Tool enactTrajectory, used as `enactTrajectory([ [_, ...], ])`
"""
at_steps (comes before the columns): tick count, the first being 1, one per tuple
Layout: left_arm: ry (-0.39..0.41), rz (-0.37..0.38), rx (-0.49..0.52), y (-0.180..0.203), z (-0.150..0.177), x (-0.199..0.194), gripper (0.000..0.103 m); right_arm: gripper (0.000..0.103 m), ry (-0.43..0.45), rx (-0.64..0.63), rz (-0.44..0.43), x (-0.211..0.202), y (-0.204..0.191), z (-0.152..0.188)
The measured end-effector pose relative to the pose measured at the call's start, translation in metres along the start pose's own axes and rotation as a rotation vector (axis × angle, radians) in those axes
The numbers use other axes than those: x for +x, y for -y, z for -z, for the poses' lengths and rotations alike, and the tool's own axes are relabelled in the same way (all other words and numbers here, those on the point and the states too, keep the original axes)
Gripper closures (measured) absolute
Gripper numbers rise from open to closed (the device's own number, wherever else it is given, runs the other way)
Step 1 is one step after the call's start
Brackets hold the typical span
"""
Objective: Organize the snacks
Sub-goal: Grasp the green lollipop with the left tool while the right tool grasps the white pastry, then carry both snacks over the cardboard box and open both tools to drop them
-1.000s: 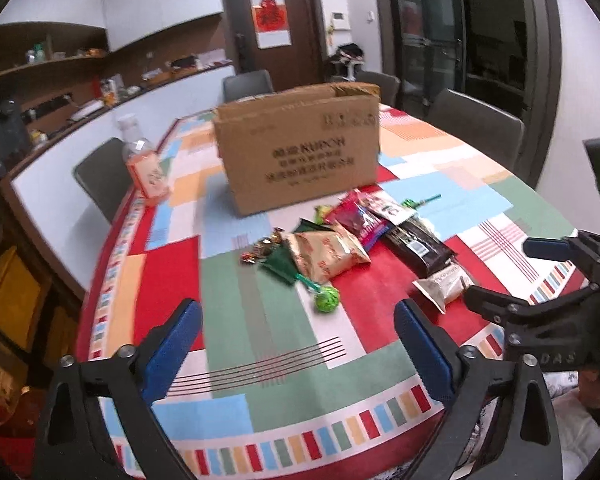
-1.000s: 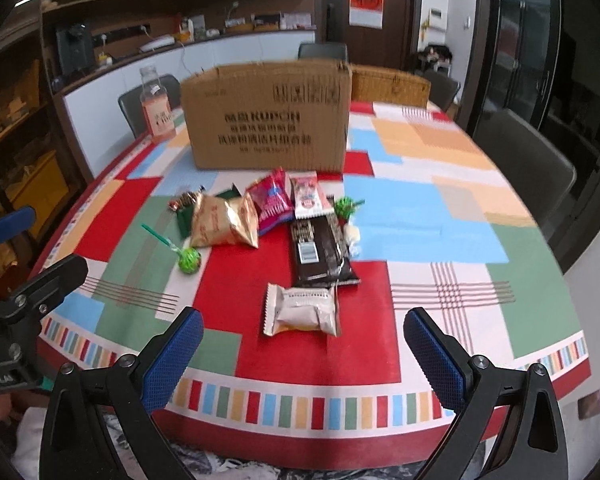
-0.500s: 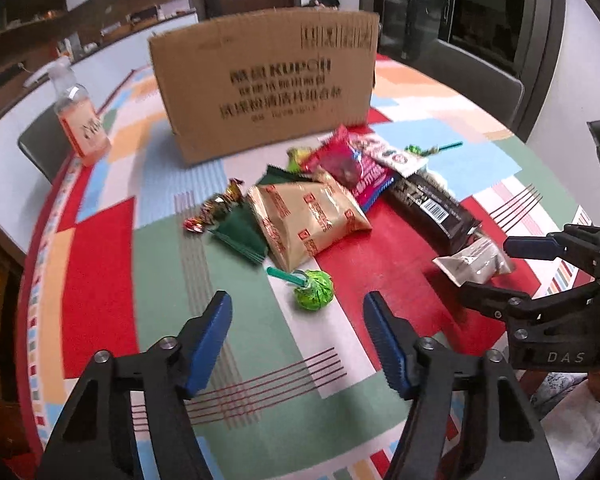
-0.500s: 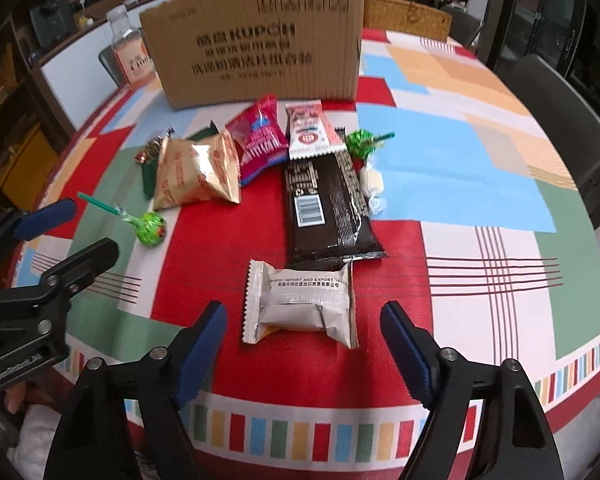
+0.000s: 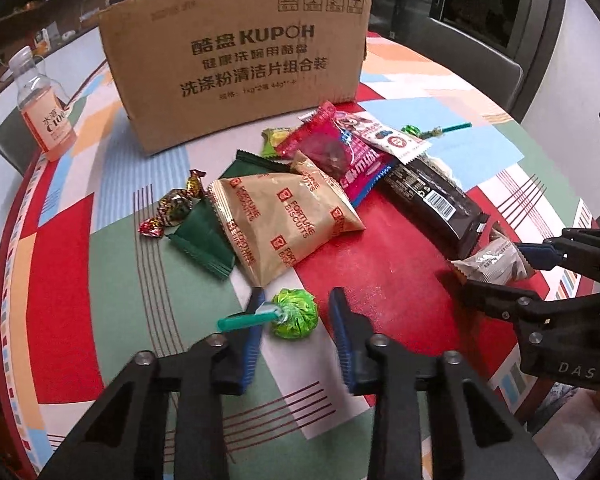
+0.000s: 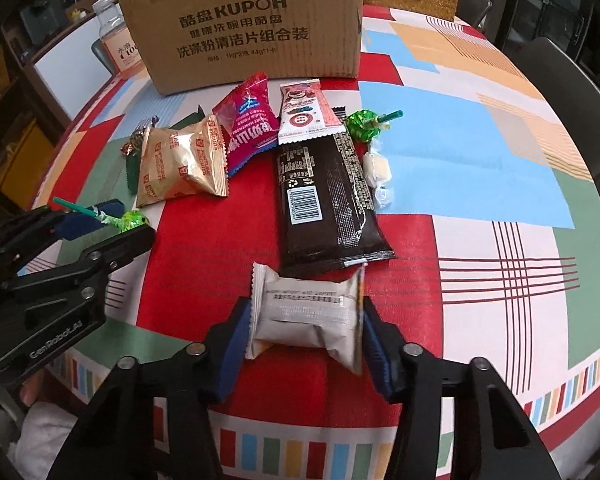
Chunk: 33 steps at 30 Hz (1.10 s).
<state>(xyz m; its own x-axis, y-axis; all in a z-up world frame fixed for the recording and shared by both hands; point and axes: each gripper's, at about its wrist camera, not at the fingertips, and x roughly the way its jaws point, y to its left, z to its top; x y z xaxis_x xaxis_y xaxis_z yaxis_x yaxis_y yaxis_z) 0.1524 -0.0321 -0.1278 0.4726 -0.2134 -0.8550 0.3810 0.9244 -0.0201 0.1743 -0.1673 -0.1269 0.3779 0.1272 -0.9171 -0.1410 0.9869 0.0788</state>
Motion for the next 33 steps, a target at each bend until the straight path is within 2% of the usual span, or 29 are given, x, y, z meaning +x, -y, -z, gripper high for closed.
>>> enactTrajectory([
  [8,0.02,-0.01,0.001,0.003,-0.002,-0.012,0.077,0.054,0.014,0.0,-0.002,-0.007,0.0,0.0],
  [15,0.091,-0.009,-0.03,0.001,-0.017,-0.042,0.077,0.054,0.093,-0.016,-0.018,-0.033,-0.002,-0.007],
  [21,0.181,-0.043,-0.045,-0.008,-0.041,-0.067,0.077,0.054,0.201,-0.054,-0.036,-0.056,-0.003,-0.036],
  [33,0.386,-0.142,-0.017,-0.026,-0.109,-0.116,0.077,0.054,0.455,-0.109,-0.055,-0.106,-0.009,-0.118],
])
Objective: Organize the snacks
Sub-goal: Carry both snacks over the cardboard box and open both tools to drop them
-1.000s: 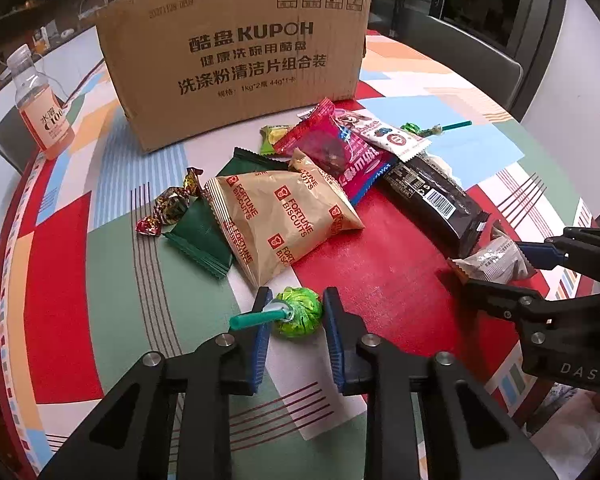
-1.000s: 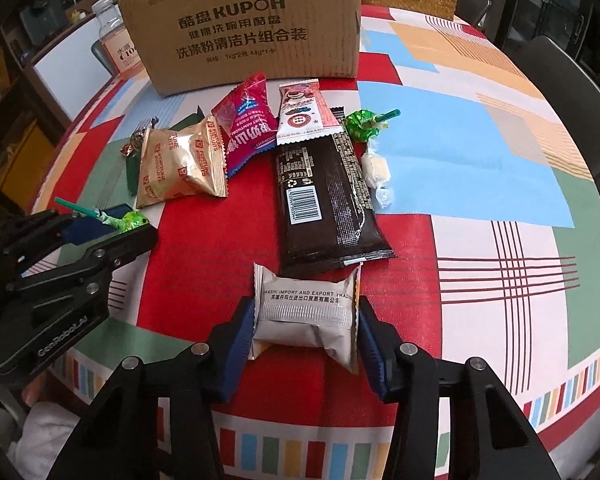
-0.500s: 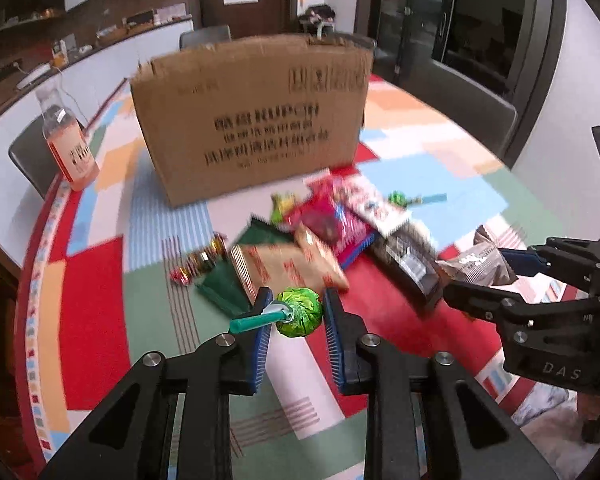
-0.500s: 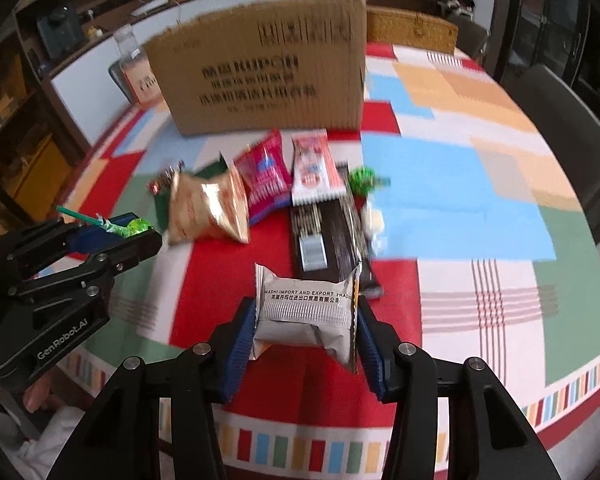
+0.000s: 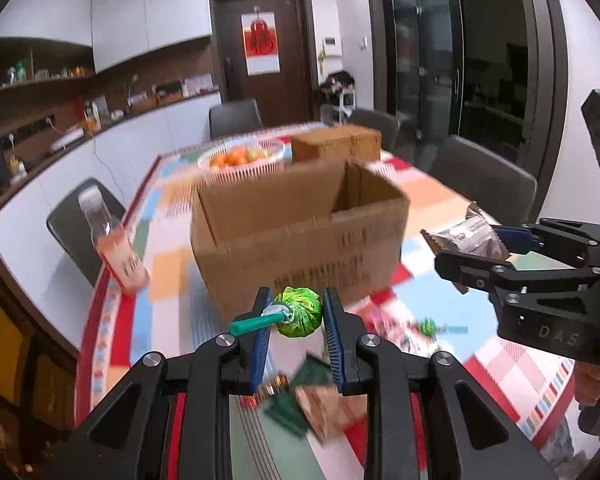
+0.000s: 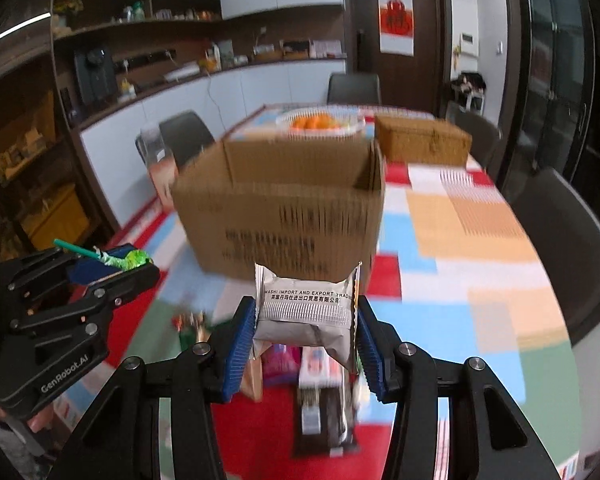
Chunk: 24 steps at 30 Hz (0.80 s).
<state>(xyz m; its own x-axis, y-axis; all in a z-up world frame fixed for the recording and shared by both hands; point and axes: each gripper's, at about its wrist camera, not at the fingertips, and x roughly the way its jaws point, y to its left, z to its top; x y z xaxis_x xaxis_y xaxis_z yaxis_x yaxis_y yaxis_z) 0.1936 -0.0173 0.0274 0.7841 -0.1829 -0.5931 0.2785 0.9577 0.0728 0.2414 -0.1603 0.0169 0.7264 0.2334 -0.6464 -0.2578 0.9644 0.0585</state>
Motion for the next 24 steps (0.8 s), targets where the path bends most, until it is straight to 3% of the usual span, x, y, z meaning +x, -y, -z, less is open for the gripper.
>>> enactTrajectory([
  [9,0.04,-0.011,-0.025,-0.029,-0.061,0.023,0.077,0.054,0.082,-0.027,-0.03,0.016,-0.001,-0.067],
  [17,-0.012,-0.018,-0.048,-0.046,-0.094,0.062,0.077,0.054,0.07,-0.057,-0.033,0.053,0.003,-0.109],
  [19,-0.022,-0.036,-0.046,-0.049,-0.098,0.07,0.07,0.054,0.057,-0.048,-0.032,0.062,0.005,-0.116],
  [21,-0.02,-0.051,-0.047,-0.05,-0.1,0.073,0.052,0.051,0.037,-0.03,-0.035,0.07,0.009,-0.12],
  [24,-0.009,-0.071,-0.036,-0.047,-0.095,0.068,0.049,0.042,0.041,-0.029,-0.012,0.072,0.01,-0.119],
])
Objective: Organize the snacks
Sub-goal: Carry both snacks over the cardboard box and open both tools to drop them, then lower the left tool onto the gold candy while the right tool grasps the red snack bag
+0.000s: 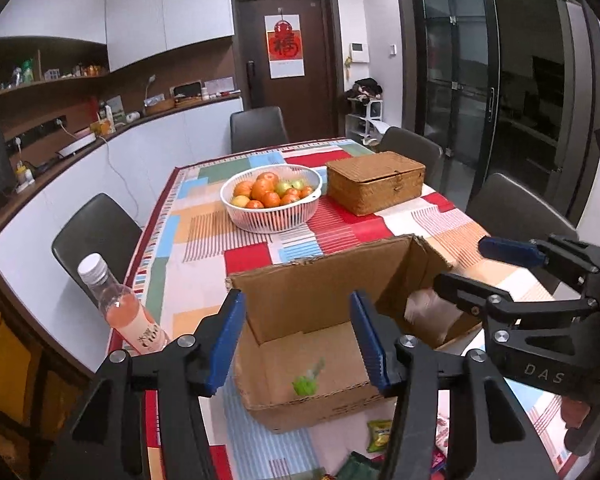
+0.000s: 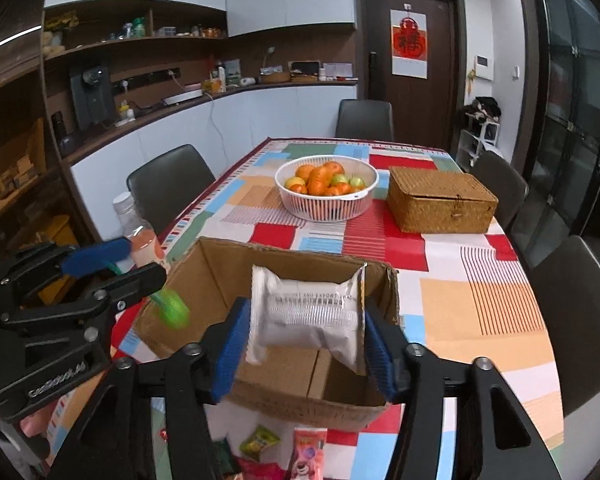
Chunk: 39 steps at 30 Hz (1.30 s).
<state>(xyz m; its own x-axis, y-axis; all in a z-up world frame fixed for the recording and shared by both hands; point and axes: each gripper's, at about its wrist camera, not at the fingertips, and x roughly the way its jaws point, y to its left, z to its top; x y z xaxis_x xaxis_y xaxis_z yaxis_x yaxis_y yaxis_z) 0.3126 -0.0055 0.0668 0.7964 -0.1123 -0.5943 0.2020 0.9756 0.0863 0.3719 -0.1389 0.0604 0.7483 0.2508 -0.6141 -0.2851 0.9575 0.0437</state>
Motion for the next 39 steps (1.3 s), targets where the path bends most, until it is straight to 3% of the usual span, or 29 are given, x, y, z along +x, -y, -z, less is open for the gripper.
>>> enactTrajectory([
  [3,0.009,0.011,0.004,0.002,0.006,-0.007,0.045,0.042,0.016,-0.028,0.023,-0.005,-0.002,0.006],
  [12,0.01,0.049,0.006,0.008,0.029,-0.029,0.038,0.042,0.004,-0.048,-0.019,-0.021,-0.009,0.03],
  [21,-0.028,0.038,0.028,0.007,0.068,-0.04,0.037,0.042,-0.07,-0.068,-0.05,-0.024,-0.027,0.069],
  [39,-0.285,0.047,0.042,0.01,0.157,0.001,0.037,0.042,-0.307,-0.041,-0.045,0.011,-0.04,0.144],
])
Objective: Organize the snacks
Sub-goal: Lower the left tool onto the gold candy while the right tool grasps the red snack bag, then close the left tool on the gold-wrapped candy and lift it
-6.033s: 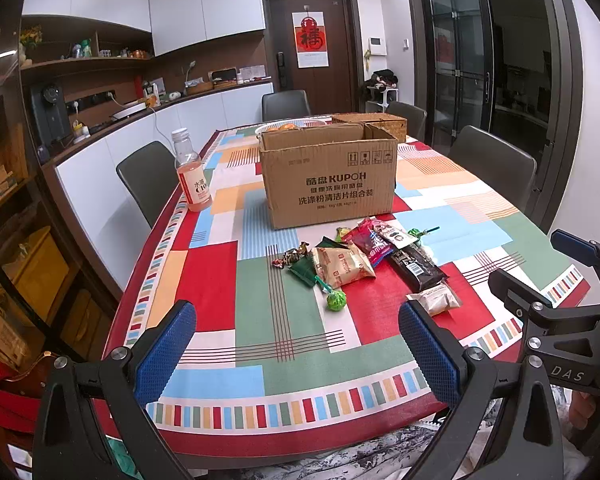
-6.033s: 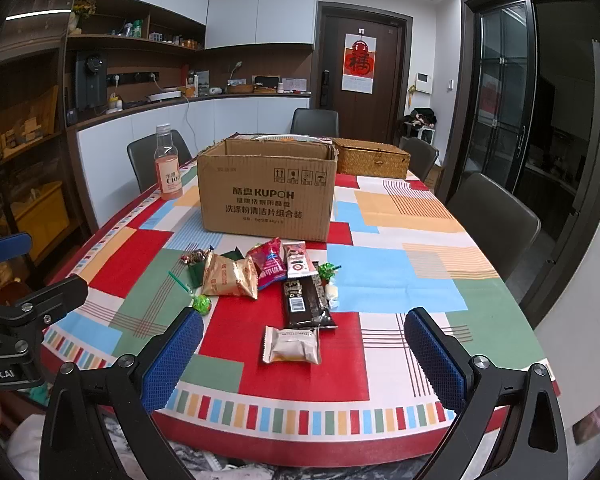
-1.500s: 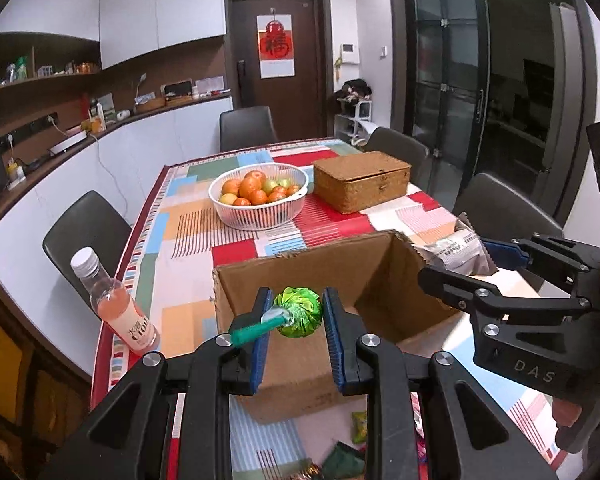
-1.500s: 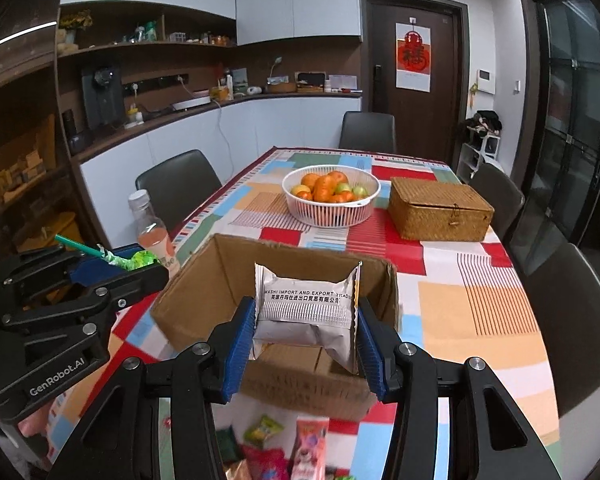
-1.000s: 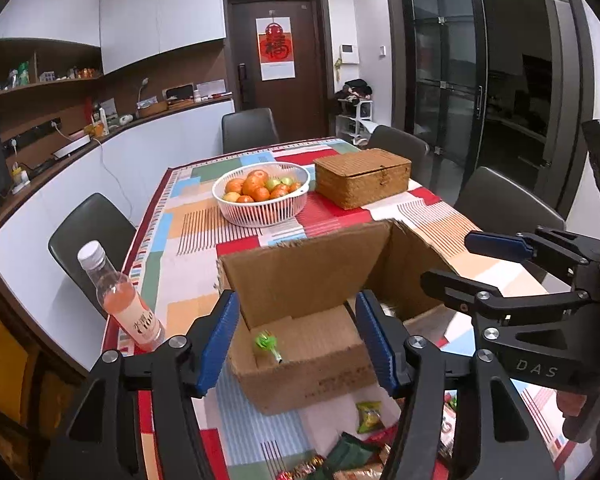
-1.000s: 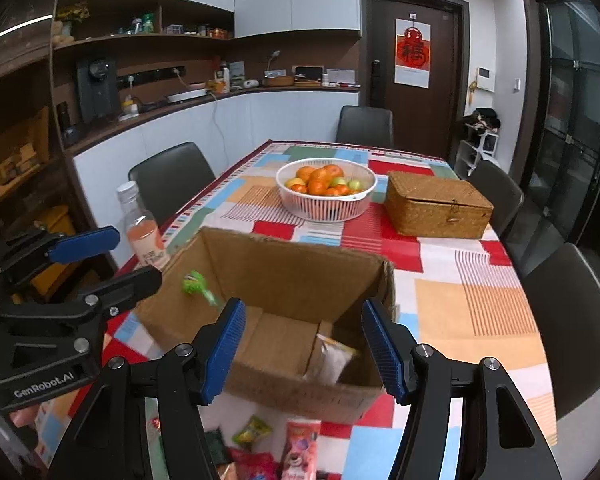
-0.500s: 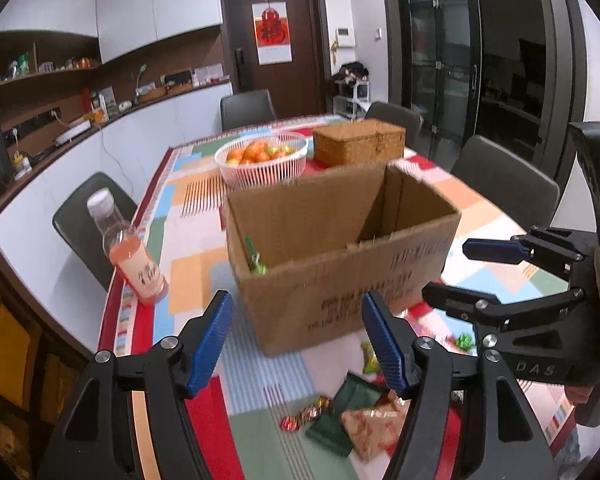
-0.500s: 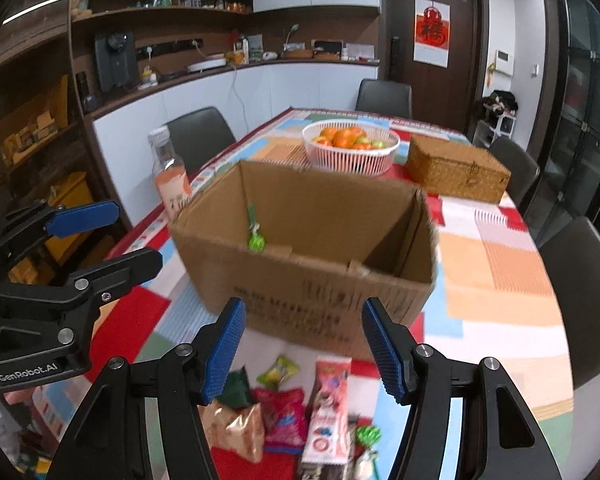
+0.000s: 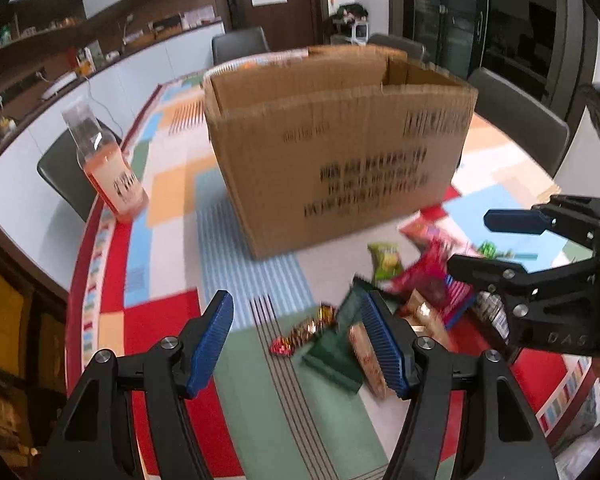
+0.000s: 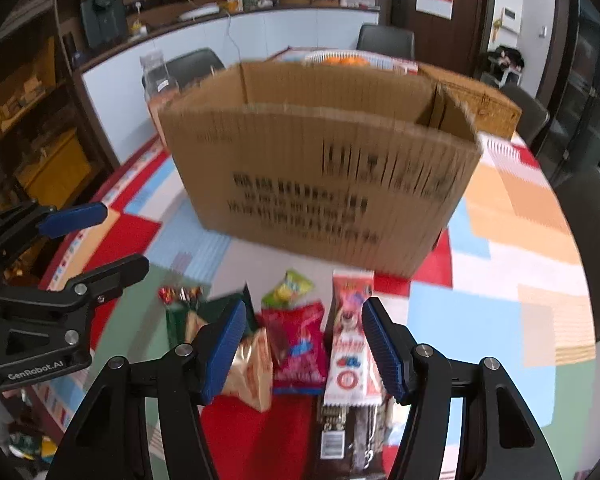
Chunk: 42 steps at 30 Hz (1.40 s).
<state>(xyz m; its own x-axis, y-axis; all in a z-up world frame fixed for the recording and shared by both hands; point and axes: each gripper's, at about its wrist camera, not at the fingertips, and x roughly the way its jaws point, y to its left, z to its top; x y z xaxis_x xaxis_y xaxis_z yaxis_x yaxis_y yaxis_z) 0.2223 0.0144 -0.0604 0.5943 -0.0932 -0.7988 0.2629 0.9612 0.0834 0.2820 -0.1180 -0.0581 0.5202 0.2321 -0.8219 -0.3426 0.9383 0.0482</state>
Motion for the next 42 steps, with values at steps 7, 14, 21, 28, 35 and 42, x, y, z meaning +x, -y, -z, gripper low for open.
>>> enactTrajectory([
  [7,-0.076,-0.013,0.023,-0.001,0.015,0.022,0.038,0.042,-0.078,-0.008,0.004,0.021,-0.001,0.015],
  [14,-0.123,0.027,0.018,-0.007,0.017,0.043,0.038,0.042,-0.111,-0.05,0.035,0.033,-0.005,0.017],
  [21,-0.141,0.048,0.029,-0.009,0.013,0.061,0.044,0.046,-0.142,-0.053,0.036,0.047,-0.006,0.014],
  [28,-0.176,0.075,0.011,-0.012,0.01,0.077,0.055,0.05,-0.158,-0.058,0.026,0.059,-0.006,0.009],
  [35,-0.181,0.112,-0.03,-0.015,0.007,0.083,0.071,0.055,-0.172,-0.066,0.001,0.069,-0.014,0.008],
  [42,-0.178,0.101,-0.04,-0.012,0.005,0.081,0.084,0.067,-0.187,-0.057,-0.023,0.075,-0.015,0.012],
])
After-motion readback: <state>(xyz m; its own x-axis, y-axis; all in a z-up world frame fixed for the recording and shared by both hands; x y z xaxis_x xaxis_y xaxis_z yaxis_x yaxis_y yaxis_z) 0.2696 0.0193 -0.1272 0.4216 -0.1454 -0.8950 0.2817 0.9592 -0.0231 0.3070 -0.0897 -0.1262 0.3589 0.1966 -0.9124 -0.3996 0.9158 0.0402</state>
